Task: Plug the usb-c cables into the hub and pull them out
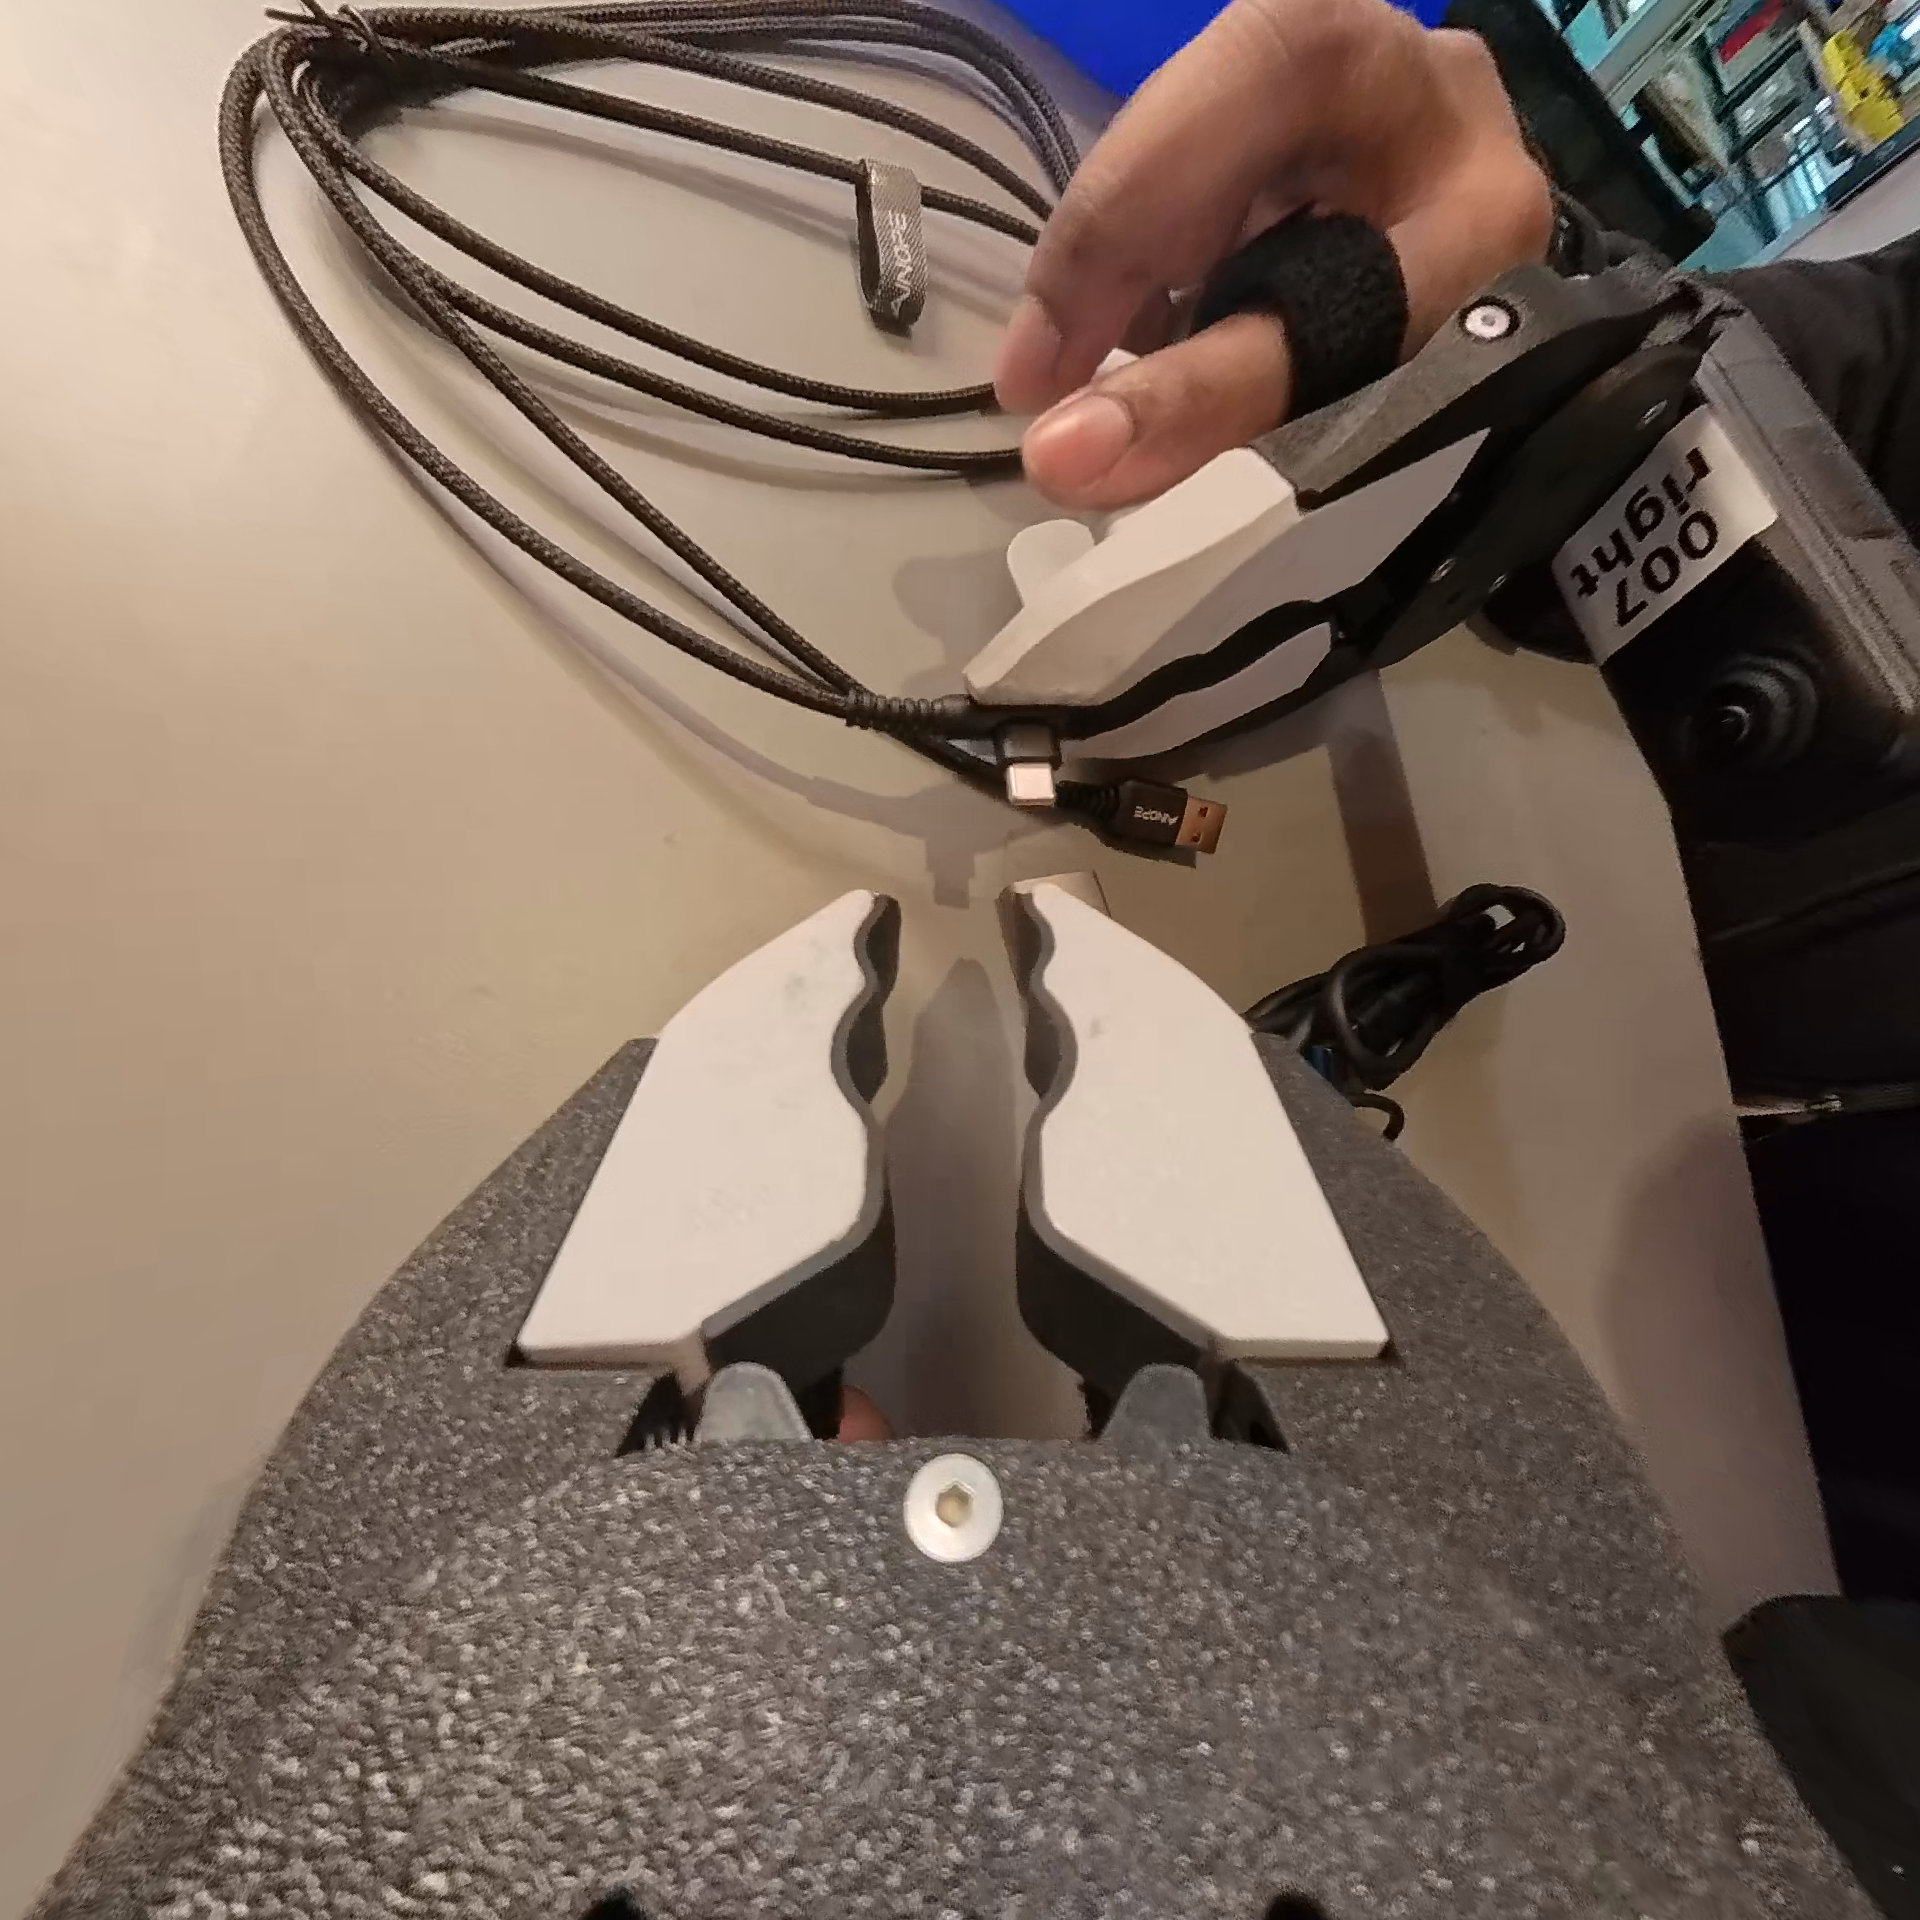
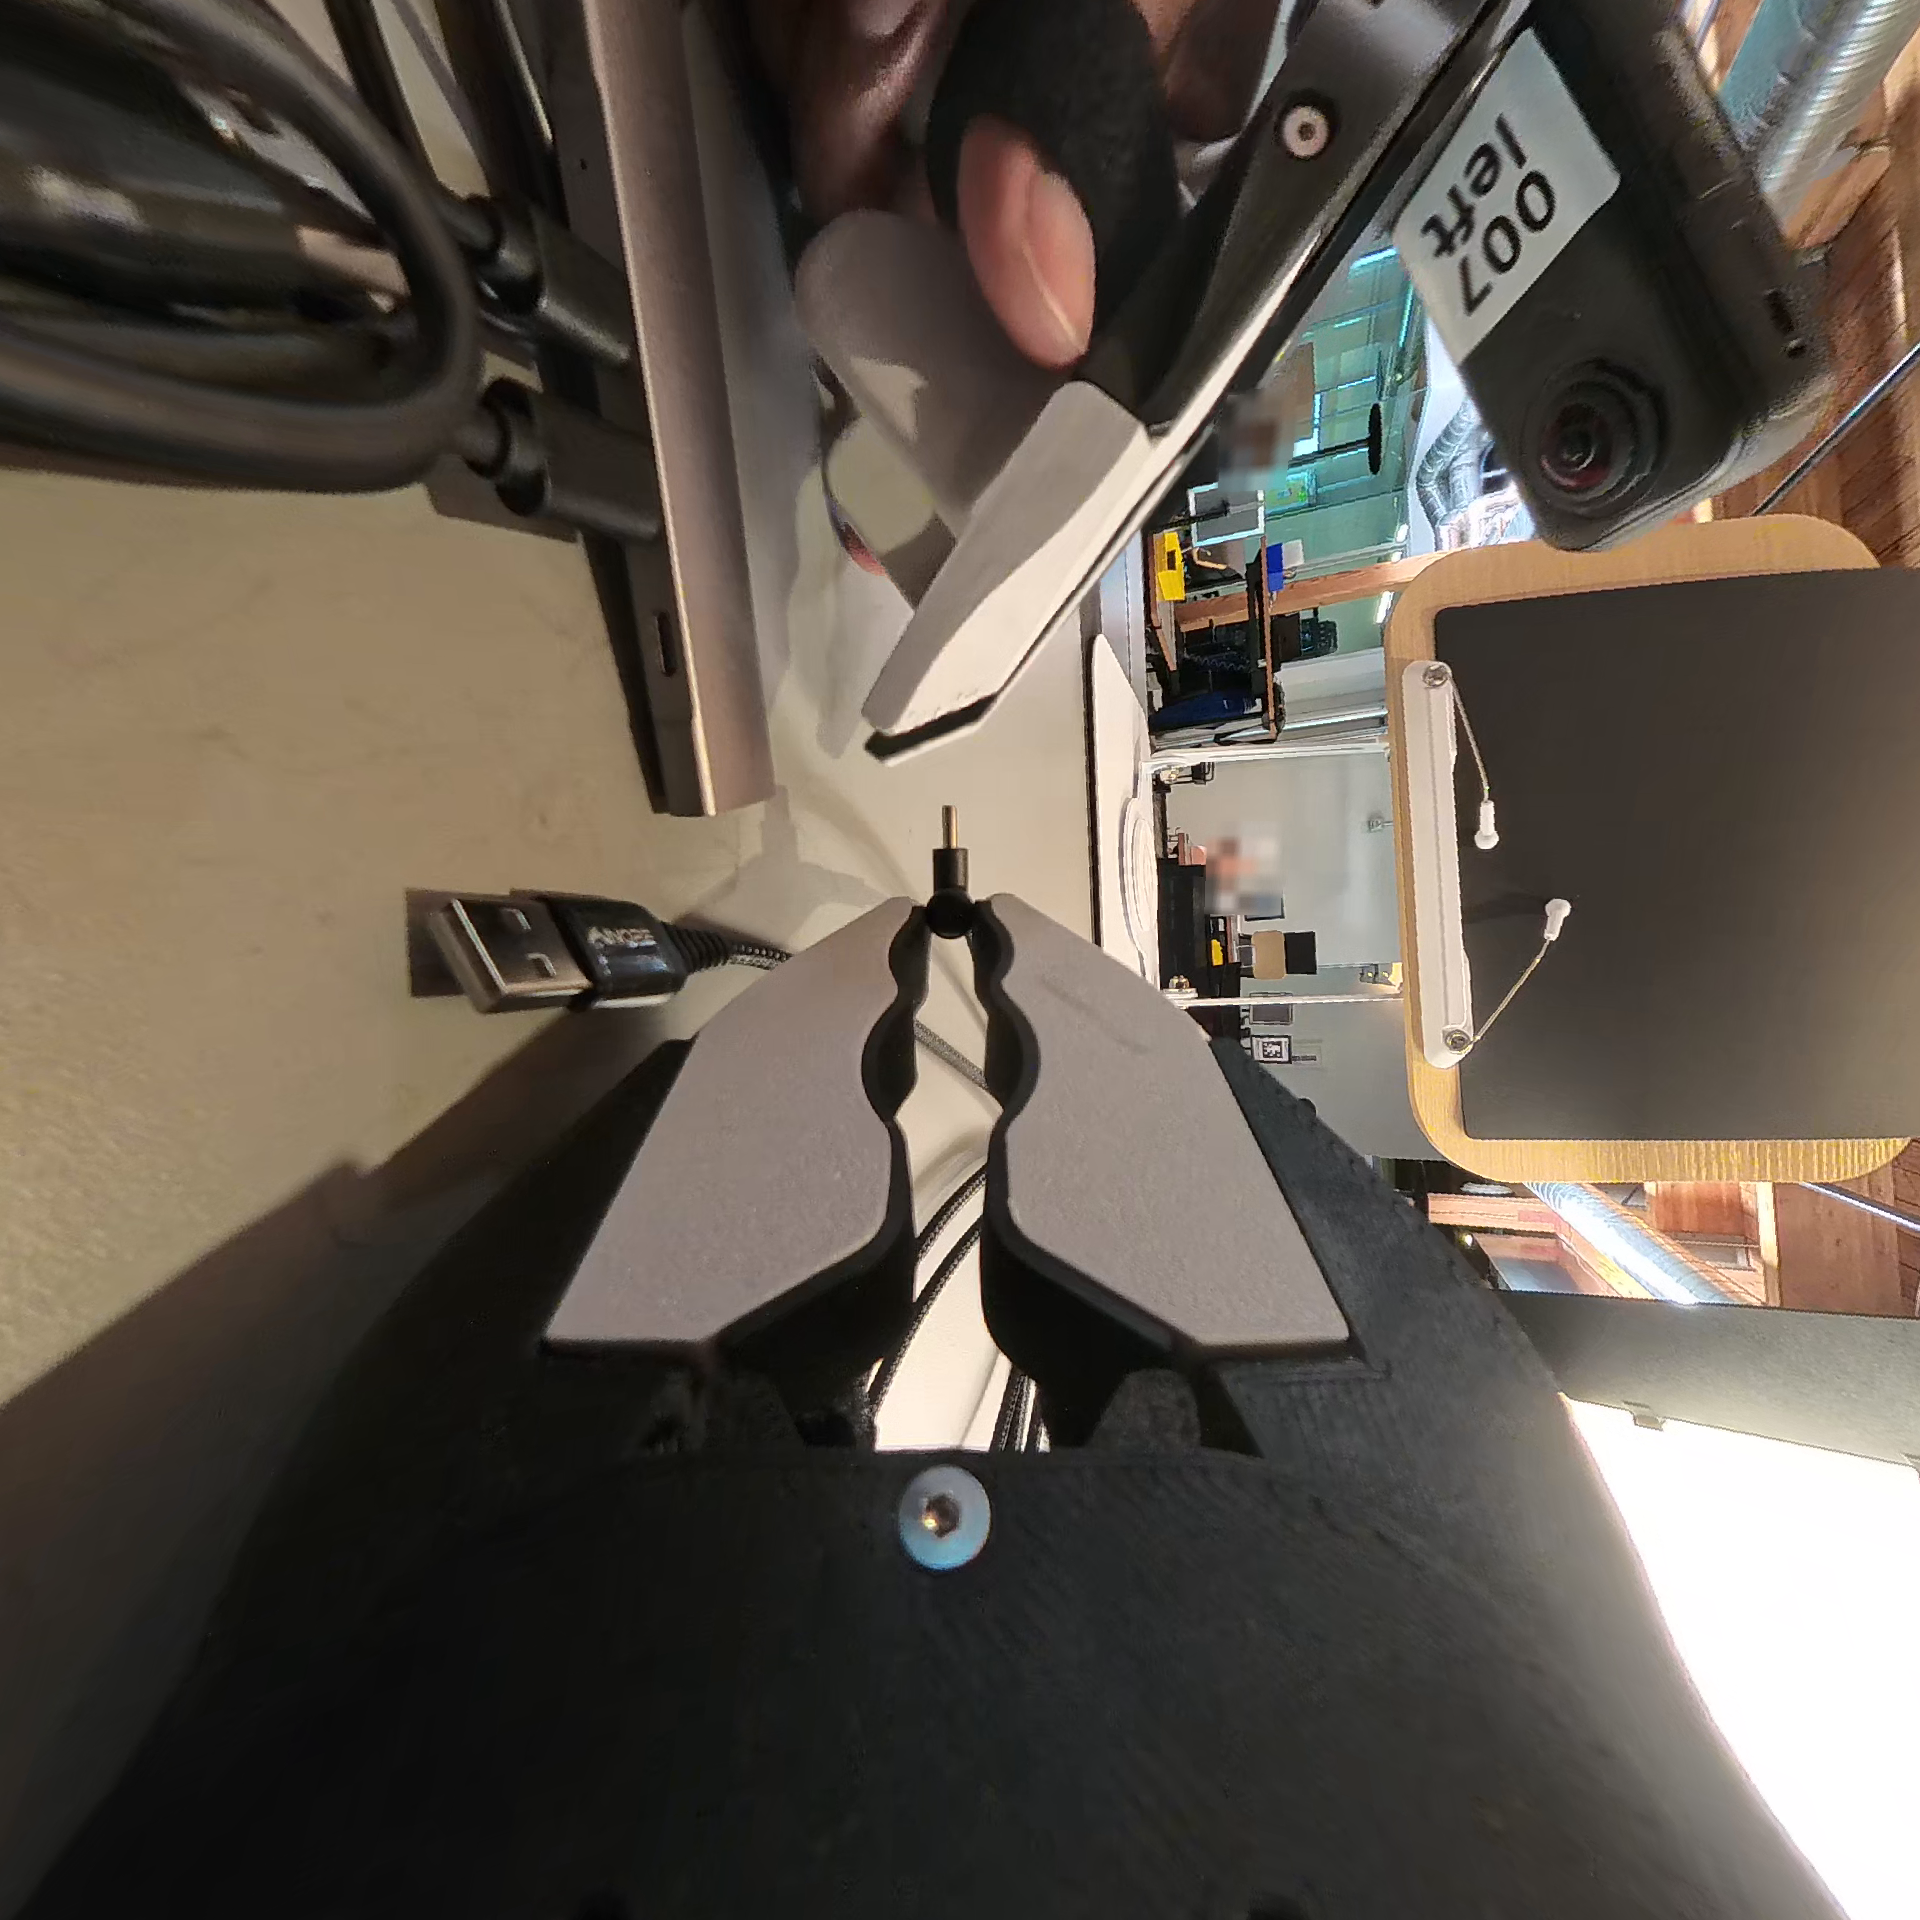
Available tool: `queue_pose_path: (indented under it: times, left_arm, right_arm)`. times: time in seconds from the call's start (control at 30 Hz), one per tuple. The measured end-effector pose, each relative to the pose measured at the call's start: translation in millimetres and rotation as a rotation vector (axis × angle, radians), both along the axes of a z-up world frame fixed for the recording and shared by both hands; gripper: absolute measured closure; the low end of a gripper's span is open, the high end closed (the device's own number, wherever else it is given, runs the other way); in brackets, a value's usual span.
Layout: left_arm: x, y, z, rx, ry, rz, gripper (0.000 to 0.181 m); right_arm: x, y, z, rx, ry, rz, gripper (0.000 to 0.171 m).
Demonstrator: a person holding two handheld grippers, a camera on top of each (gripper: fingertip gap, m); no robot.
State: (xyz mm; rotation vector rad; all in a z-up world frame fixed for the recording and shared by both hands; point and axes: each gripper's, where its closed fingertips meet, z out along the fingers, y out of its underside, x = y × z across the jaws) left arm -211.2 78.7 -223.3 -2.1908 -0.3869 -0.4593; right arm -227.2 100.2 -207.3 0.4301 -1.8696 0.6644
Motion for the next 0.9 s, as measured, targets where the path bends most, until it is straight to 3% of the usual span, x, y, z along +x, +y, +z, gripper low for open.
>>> queue_pose_path:
  times: [0.63,0.9]
  left_arm:
    - [-4,-1,6,0.055,-0.107,0.056,0.159]
    - [21,2,5,0.018,-0.023,-0.054,0.129]
  right_arm:
    - [0,0,3,-0.036,0.004,0.015,0.163]
    - [-3,1,3,-0.065,-0.013,0.010,0.163]
